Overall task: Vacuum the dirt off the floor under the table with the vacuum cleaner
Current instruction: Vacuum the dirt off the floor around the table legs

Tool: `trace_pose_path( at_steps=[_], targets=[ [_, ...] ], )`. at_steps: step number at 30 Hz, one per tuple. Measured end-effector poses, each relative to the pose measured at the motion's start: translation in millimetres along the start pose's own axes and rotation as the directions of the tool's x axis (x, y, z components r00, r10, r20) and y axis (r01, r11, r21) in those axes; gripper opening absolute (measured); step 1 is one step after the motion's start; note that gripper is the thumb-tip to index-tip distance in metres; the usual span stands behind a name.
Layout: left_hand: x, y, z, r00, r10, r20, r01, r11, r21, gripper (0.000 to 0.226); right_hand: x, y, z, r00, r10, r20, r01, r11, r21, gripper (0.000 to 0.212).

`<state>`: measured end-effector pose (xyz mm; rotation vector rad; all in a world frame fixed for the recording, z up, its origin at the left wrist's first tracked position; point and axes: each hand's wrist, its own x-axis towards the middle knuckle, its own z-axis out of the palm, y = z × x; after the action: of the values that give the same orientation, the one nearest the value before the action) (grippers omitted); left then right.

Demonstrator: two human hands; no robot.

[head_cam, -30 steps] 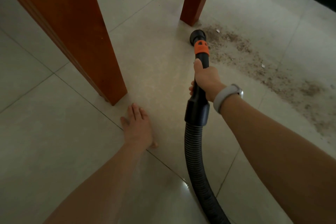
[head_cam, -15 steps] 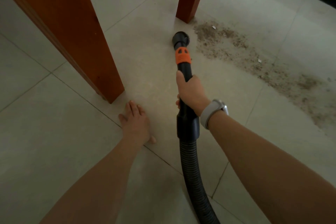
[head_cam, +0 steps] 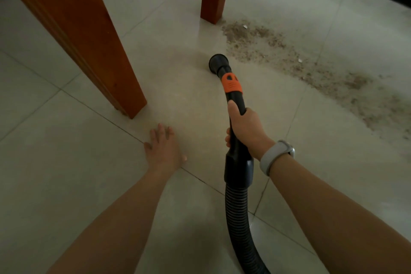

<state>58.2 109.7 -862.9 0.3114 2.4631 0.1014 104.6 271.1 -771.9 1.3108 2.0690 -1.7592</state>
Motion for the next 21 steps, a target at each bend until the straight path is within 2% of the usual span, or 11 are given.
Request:
trace_pose_path(
  at_steps=[3, 6, 12, 21],
  targets=[
    [-8.0, 12.6, 7.7, 0.999, -0.017, 0.039, 0.020, 0.996, -0.083, 0.113, 0.7, 8.7, -4.4, 0.999, -0.006, -0.047, 0.007, 1.000, 0.013, 0.032],
    [-8.9, 26.7, 11.4, 0.996, -0.055, 0.068, 0.059, 0.997, -0.059, 0.119, 7.7, 10.4, -8.3, 0.996, 0.006, -0.085, -0.002, 0.999, 0.043, 0.031],
    [-4.9, 22.1, 15.9, 1.000, 0.005, -0.004, -0.005, 1.000, -0.029, 0.123, 36.4, -7.4, -13.8, 0.998, -0.021, -0.059, 0.022, 1.000, 0.021, 0.031],
    [-5.9, 23.5, 14.5, 1.000, -0.004, 0.028, 0.004, 1.000, -0.019, 0.123, 67.4, -41.8, -9.4, 0.999, -0.037, -0.029, 0.037, 0.999, -0.005, 0.034]
  ],
)
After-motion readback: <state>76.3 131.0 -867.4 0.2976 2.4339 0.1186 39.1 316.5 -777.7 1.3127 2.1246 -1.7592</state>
